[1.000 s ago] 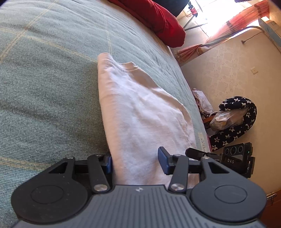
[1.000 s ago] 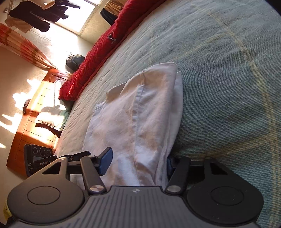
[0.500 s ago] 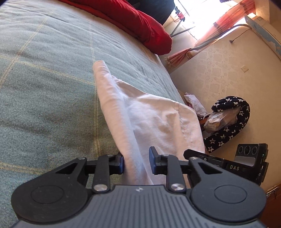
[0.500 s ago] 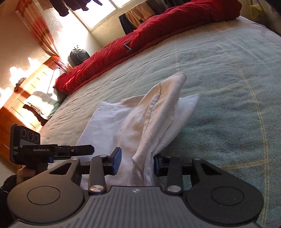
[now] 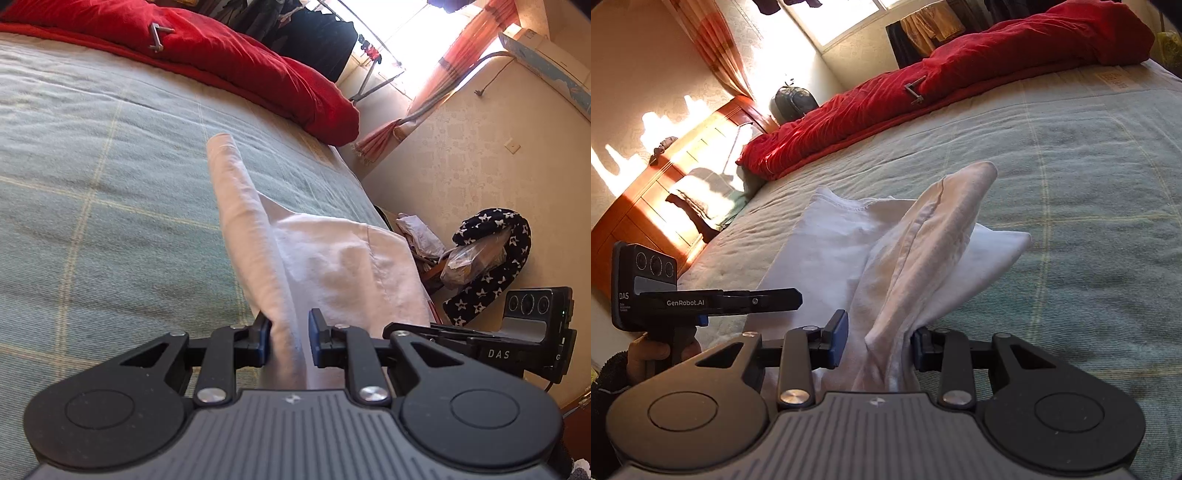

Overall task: Fold clothes
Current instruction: 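Close the left gripper on the side edge and lift it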

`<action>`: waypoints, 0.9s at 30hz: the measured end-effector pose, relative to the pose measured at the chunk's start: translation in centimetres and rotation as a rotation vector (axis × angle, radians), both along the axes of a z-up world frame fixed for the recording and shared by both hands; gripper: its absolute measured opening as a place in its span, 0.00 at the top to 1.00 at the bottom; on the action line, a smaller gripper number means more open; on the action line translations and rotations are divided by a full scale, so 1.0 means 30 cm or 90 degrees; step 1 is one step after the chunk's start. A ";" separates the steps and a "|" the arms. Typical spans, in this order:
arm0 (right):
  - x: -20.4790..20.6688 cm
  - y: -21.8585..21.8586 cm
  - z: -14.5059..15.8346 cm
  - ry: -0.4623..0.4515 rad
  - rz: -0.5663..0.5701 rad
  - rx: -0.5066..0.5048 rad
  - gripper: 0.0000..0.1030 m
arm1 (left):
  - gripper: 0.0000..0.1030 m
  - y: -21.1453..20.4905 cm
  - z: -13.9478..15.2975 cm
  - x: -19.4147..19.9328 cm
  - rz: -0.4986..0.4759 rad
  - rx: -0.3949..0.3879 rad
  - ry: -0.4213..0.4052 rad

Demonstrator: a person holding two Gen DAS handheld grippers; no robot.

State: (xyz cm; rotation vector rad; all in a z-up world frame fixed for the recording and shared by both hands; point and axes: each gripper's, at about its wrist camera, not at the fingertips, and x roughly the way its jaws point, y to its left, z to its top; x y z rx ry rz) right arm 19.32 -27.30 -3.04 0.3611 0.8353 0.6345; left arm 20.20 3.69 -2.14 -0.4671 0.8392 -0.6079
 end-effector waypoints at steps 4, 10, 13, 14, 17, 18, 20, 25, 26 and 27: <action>0.033 0.130 0.033 -0.007 0.031 0.007 0.62 | 0.82 0.117 0.034 -0.025 0.038 0.011 -0.011; 0.100 0.392 0.049 -0.017 0.082 0.013 0.61 | 0.82 0.351 0.069 -0.060 0.113 0.030 -0.007; 0.136 0.530 0.045 -0.016 0.111 0.027 0.61 | 0.82 0.472 0.088 -0.075 0.147 0.049 -0.006; 0.148 0.578 0.043 -0.015 0.120 0.031 0.61 | 0.82 0.511 0.093 -0.078 0.158 0.054 -0.005; 0.184 0.722 0.031 -0.018 0.151 0.034 0.61 | 0.82 0.645 0.108 -0.086 0.195 0.068 -0.002; 0.198 0.772 0.027 -0.020 0.163 0.031 0.60 | 0.82 0.689 0.112 -0.087 0.207 0.072 -0.002; 0.226 0.870 0.023 -0.023 0.184 0.022 0.60 | 0.82 0.770 0.116 -0.082 0.227 0.077 -0.001; 0.298 1.097 0.017 -0.023 0.231 0.022 0.60 | 0.82 0.979 0.107 -0.036 0.282 0.080 0.006; 0.311 1.137 0.016 -0.022 0.239 0.023 0.60 | 0.82 1.014 0.106 -0.028 0.291 0.080 0.006; 0.324 1.176 0.014 -0.020 0.246 0.025 0.60 | 0.82 1.048 0.104 -0.020 0.300 0.080 0.005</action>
